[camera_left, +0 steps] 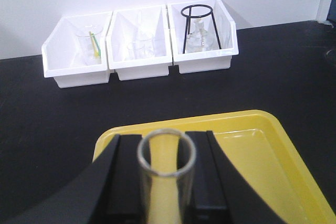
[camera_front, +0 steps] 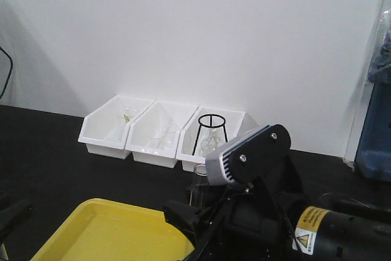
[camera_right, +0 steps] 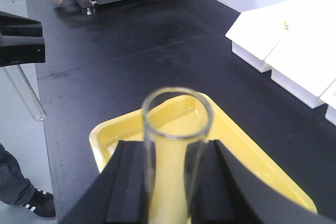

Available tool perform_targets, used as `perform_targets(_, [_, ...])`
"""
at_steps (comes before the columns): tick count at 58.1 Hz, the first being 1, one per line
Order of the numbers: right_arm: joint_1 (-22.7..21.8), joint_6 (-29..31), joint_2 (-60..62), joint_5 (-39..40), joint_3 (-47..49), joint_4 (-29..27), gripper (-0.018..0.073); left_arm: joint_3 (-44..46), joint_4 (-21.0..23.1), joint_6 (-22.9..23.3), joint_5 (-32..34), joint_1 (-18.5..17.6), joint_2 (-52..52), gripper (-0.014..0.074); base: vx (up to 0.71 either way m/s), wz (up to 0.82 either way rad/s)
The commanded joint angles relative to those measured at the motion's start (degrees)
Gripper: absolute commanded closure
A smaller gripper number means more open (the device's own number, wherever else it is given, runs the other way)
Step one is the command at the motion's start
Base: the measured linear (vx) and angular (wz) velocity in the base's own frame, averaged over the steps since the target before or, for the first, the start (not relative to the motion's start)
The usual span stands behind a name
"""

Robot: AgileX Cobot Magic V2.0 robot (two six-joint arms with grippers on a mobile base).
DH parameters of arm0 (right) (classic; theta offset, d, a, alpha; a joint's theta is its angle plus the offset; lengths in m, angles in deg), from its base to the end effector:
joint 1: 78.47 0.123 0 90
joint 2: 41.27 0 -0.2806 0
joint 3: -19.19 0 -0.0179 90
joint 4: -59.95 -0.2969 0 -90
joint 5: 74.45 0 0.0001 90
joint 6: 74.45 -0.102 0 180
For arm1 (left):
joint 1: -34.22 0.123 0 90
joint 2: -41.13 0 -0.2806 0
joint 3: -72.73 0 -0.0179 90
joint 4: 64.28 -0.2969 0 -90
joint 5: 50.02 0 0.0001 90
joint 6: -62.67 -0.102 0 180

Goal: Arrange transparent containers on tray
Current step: 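Drive the base to the yellow tray near the white bins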

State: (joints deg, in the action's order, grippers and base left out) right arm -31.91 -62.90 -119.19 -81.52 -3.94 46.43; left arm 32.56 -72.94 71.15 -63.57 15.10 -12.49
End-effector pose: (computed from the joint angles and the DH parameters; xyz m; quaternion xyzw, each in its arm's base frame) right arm 0.2269 0.2439 0.3266 -0.3152 0.7446 0.2519 0.5317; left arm 0.2169 -0.0714 0.3169 0.1229 0.7953 -0.0848 0.5875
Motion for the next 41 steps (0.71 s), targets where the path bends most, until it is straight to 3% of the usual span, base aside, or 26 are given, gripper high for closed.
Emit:
perform_targets(1, [-0.3,0.5,1.6,4.8,2.0,0.4,0.054,2.0,0.2,0.5,4.4,-0.2,0.3,0.0531,0.02,-0.06])
perform_targets(41, [-0.3,0.5,1.6,4.7,2.0,0.4,0.054,2.0,0.2,0.5,4.2,-0.2,0.3,0.0531,0.0,0.0])
